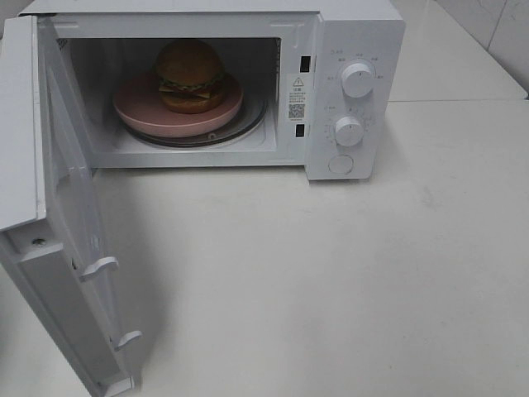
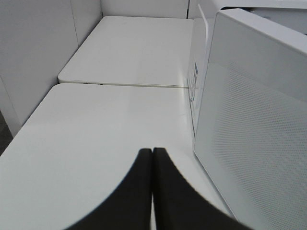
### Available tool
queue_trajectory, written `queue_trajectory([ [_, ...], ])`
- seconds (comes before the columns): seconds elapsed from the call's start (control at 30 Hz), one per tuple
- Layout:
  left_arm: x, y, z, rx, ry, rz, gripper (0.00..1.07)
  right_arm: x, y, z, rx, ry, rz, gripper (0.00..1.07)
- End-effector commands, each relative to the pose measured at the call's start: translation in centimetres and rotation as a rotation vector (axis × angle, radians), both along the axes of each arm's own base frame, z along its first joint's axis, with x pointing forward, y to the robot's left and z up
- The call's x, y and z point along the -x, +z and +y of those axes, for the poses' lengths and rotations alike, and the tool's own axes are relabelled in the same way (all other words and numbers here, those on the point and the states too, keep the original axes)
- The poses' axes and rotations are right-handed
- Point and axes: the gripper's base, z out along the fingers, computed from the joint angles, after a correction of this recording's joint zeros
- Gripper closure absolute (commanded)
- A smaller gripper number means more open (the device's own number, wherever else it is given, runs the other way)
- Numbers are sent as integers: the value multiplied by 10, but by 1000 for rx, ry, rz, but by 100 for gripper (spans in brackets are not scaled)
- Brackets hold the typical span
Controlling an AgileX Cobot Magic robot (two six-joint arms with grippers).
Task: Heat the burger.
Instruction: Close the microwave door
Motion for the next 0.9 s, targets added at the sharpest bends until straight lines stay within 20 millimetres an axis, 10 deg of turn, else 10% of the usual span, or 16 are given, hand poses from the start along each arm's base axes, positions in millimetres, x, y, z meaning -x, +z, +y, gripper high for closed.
queue_trajectory([
  [0.03, -3, 1, 0, -3, -1, -27, 107, 4, 0, 0, -8, -7, -28, 33],
  [0.9, -45, -36, -51, -41, -368, 30, 107, 4, 0, 0, -8, -7, -28, 33],
])
